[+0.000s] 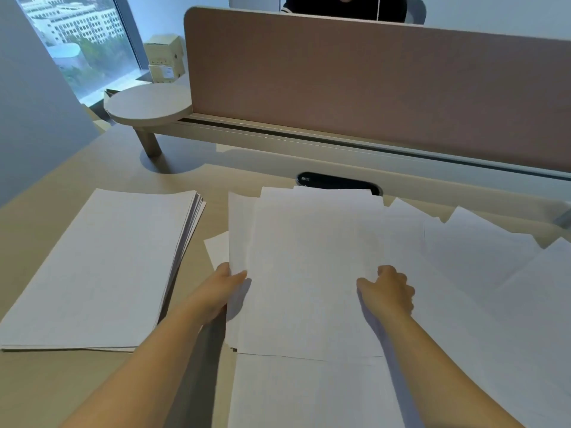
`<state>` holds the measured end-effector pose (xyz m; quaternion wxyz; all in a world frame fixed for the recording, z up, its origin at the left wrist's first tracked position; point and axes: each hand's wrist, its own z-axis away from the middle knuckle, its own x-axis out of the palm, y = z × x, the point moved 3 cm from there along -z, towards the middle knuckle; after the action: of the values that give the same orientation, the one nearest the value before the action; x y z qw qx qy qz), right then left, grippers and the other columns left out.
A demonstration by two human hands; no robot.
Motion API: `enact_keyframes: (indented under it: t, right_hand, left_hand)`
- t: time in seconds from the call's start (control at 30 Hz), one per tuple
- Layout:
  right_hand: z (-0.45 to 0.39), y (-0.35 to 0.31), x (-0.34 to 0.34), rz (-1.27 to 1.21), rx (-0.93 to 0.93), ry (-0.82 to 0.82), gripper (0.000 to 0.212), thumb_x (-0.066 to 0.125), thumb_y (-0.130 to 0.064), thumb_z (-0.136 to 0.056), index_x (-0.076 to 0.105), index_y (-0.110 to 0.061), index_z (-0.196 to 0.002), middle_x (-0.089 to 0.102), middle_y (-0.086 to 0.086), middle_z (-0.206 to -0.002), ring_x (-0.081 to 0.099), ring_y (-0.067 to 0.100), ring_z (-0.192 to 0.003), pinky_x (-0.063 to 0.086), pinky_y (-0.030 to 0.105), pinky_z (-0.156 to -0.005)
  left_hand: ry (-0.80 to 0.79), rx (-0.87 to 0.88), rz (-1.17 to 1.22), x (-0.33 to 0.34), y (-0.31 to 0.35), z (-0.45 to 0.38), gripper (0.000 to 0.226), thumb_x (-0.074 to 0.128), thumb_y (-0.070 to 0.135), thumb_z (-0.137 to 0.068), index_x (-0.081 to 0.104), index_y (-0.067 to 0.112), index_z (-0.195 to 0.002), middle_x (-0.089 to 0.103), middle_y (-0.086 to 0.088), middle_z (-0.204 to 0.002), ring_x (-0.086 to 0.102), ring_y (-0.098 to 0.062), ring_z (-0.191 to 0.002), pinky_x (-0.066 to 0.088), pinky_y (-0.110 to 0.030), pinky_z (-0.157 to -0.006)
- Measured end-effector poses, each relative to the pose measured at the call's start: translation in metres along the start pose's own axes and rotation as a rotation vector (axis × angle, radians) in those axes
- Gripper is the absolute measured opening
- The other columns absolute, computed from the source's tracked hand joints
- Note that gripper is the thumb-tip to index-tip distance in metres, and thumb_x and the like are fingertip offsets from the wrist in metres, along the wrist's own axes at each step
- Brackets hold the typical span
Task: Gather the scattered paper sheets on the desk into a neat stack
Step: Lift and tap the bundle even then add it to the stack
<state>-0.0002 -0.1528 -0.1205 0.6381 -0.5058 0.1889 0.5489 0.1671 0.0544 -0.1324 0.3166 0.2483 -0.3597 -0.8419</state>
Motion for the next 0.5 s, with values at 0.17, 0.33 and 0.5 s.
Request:
enact_keyframes:
  t: [0.17, 0.33, 0.5]
  right_hand:
    - [0.008, -0.014, 0.014, -0.150, -0.091, -0.110, 0.056, 0.050, -0.025, -0.091, 0.029, -0.011, -0.141, 0.033, 0.008, -0.145, 0.032, 0.031, -0.132, 0.033, 0.038, -0.104]
    - [0.003, 0.002, -0.006, -0.241, -0.040, -0.019, 0.050, 0.053, -0.020, -0.089, 0.039, -0.010, -0.136, 0.042, 0.010, -0.140, 0.041, 0.030, -0.127, 0.036, 0.037, -0.101]
    - [0.002, 0.046, -0.031, 0.112, 0.199, 0.094, 0.052, 0.060, -0.024, -0.082, 0.041, -0.011, -0.128, 0.041, 0.012, -0.130, 0.041, 0.033, -0.120, 0.038, 0.044, -0.095]
  left_hand:
    - [-0.027, 0.003, 0.004, 0.030, -0.004, -0.005, 0.022, 0.049, 0.009, -0.094, 0.038, 0.005, -0.112, 0.048, -0.012, -0.124, 0.050, -0.029, -0.111, 0.041, -0.038, -0.097]
    - [0.138, 0.028, -0.225, 0.022, -0.006, -0.003, 0.008, 0.051, 0.003, -0.092, 0.045, 0.003, -0.097, 0.054, -0.016, -0.107, 0.051, -0.029, -0.098, 0.044, -0.037, -0.086]
    - [0.189, 0.014, -0.383, 0.017, -0.007, 0.001, 0.030, 0.048, 0.003, -0.093, 0.033, 0.012, -0.068, 0.044, -0.009, -0.083, 0.043, -0.026, -0.091, 0.036, -0.034, -0.077]
